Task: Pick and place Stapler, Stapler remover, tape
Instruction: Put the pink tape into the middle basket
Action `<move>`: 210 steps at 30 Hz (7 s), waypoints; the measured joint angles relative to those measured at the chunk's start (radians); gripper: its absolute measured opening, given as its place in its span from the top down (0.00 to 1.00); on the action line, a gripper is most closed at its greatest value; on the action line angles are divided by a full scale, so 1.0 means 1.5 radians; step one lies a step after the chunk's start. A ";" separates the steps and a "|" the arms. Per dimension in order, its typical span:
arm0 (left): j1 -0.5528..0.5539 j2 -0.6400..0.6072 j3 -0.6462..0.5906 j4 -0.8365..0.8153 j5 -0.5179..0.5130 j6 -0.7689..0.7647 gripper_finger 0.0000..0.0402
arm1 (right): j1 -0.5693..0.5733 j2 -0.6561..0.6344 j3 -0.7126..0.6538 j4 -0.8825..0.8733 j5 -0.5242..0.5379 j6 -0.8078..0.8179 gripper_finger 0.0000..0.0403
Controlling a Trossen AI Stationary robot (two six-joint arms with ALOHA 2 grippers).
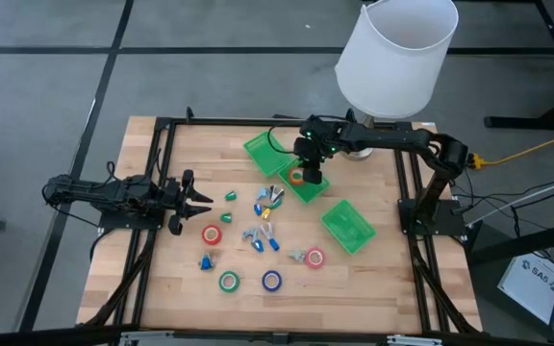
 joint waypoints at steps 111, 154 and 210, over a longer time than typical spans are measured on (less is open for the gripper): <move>0.000 0.000 0.000 0.000 0.000 0.000 0.73 | 0.615 0.001 -0.153 0.080 0.134 0.415 0.75; 0.000 0.000 0.000 0.000 0.000 0.000 0.73 | 0.557 0.030 0.059 -0.141 0.123 0.333 0.88; 0.000 0.000 0.000 0.000 0.000 0.000 0.73 | 0.183 0.028 0.049 -0.155 0.088 0.242 0.87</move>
